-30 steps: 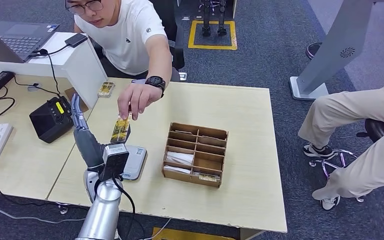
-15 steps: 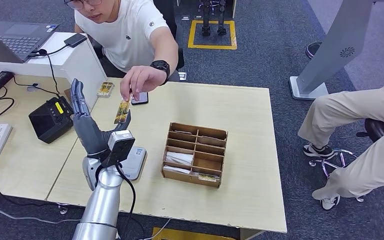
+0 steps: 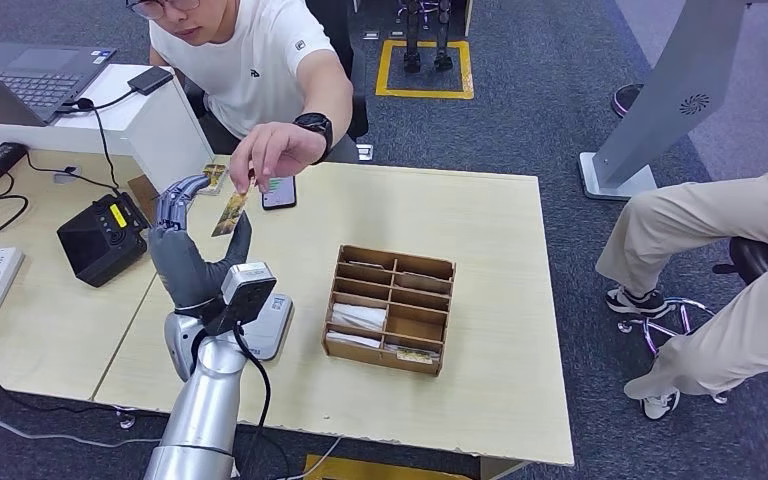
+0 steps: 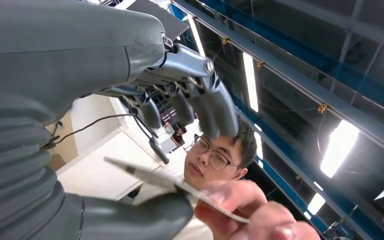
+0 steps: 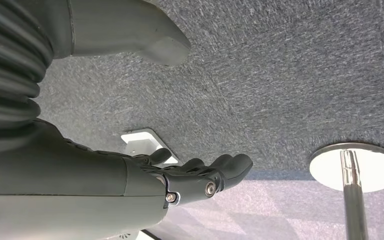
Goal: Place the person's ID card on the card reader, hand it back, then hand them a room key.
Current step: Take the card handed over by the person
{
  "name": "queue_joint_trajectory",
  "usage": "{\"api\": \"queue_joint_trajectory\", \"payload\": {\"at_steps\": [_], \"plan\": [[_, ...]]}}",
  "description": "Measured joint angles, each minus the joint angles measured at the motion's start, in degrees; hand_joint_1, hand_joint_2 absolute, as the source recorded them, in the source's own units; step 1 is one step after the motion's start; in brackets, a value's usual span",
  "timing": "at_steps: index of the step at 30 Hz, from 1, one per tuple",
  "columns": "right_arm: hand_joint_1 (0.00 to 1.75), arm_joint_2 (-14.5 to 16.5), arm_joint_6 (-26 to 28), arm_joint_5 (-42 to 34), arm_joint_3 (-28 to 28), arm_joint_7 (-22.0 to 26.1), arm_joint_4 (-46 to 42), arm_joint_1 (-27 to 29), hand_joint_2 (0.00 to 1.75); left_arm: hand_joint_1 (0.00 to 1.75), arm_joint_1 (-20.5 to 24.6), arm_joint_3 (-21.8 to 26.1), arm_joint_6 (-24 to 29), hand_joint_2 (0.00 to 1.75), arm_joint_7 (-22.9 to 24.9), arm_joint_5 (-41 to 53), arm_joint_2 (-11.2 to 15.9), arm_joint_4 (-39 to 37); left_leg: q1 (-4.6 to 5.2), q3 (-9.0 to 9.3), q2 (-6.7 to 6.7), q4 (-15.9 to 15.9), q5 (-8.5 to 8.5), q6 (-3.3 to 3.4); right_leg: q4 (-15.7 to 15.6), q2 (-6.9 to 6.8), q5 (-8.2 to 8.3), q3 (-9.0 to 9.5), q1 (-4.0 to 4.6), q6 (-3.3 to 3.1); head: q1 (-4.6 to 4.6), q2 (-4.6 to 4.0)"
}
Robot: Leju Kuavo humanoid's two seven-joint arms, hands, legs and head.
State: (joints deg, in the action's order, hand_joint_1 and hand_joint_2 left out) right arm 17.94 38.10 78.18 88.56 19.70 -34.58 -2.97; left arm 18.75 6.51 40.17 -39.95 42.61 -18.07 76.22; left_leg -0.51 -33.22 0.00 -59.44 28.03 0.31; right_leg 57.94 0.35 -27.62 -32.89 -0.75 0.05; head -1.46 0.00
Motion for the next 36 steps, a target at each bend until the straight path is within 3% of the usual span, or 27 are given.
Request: {"api": "queue_joint_trajectory", "payload": {"at_steps": [18,24,36], "plan": [[0.0,0.36,0.0,-2.39,0.0,0.55,-2.2,-0.53,1.75,1.75,-0.06,0.0,0.02,1.75,-0.02,1.73,-0.09,0.17,0.0,0.0,-0.02,0.0,-0.01,0.0,0.0,-0.04,0.01,0.03,0.0,0.0,0.0,0.0],[0.0,0.37,0.0,-2.27,0.0,0.62,-2.3,-0.54,1.75,1.75,-0.19,0.32,0.02,1.75,-0.01,6.94,-0.09,0.3,0.0,-0.03,-0.06,0.0,0.0,0.0,0.0,-0.07,0.0,0.03,0.0,0.0,0.0,0.0],[0.0,0.5,0.0,-4.03,0.0,-0.89,-2.75,-0.52,1.75,1.75,-2.91,8.48,0.04,1.75,1.36,16.19,0.22,0.87,-0.01,-0.04,-0.06,0.01,-0.01,0.0,0.01,-0.07,-0.01,0.03,0.0,0.01,-0.01,0.0]]}}
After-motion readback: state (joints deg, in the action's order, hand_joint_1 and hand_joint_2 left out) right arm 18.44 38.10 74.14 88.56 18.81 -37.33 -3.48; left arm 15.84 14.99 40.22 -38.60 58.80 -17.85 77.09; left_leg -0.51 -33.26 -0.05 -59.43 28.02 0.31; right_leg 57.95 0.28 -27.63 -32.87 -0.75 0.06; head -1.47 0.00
